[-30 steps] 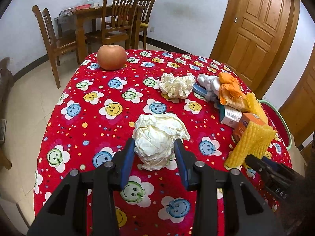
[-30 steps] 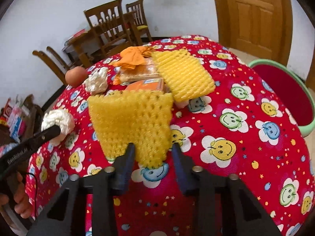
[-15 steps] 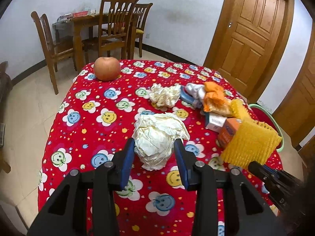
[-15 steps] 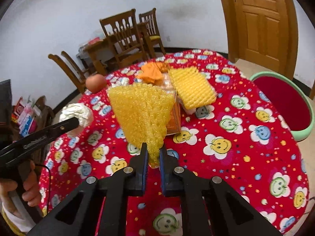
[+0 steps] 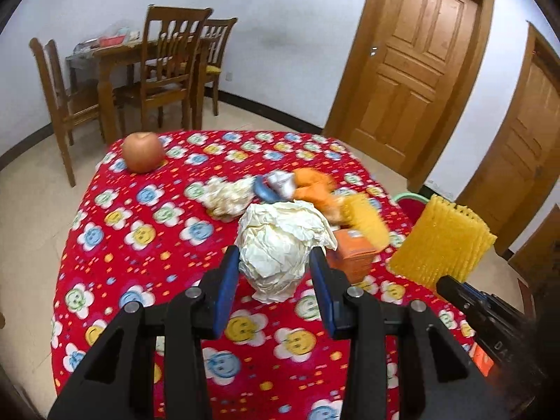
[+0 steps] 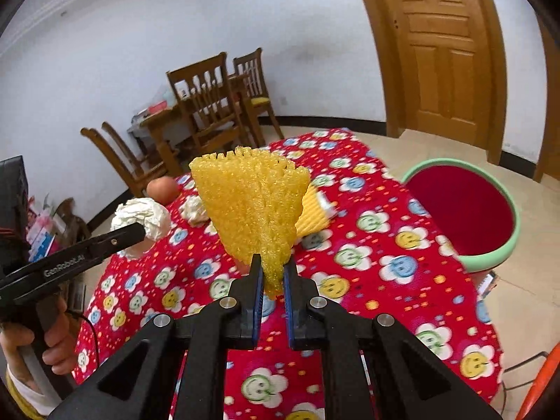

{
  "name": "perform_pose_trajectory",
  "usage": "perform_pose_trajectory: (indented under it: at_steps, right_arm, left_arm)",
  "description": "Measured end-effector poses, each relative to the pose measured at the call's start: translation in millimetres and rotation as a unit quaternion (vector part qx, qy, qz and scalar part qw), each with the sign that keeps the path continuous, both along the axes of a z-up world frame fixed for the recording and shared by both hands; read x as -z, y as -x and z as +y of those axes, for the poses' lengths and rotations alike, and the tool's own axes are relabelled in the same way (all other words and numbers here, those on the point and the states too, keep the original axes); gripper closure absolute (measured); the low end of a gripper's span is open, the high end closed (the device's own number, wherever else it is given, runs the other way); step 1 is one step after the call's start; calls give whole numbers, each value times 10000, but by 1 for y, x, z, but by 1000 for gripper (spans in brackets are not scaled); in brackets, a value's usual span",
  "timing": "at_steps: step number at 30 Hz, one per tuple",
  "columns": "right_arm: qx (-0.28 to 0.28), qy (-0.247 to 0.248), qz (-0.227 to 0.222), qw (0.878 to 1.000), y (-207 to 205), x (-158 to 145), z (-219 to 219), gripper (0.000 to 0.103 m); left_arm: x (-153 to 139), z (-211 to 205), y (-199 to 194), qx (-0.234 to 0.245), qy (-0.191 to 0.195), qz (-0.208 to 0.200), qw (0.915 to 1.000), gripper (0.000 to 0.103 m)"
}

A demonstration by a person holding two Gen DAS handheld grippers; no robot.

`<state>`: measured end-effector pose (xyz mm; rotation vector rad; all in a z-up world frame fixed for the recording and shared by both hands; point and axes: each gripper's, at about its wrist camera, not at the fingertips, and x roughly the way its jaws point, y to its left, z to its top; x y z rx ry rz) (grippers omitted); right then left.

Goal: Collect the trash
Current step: 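Carry the tissue and foam net over the green-rimmed red bucket with both tools, then open the left tool to drop the tissue while the right tool drops the foam net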

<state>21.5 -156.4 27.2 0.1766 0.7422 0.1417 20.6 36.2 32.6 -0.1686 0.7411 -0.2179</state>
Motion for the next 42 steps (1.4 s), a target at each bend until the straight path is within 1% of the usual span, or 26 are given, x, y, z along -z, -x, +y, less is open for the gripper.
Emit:
perform_pose_trajectory:
  at_steps: [3,11,18,26,33,42]
  right_arm:
    - [199,-23,-50,9998,0,-5,-15,93]
    - [695,-21,-105,9975,-5,-10,-54,93]
    - [1034,-51,-100,9946,-9,-8,-92,93]
    - [1439,-134,-54,9895,-16,0,-138,93]
    - [1817,-161,-24,9832,-23,8,-174,93]
    - [2075,-176,194,9779,-37,28,-206,93]
  left_arm:
    - [-8,-15,-4,184,62,-37,9998,62]
    - [-22,-61,-16,597,65,-160,9981,62]
    - [-25,-105,-29,849,-54,-194,9962,62]
    - [-22,-161,-45,1171,-250,-204,9926,62]
    - [-11,-205,-67,1427,-349,-179,9890,62]
    - [19,-250,-94,1672,-475,26,9848,62]
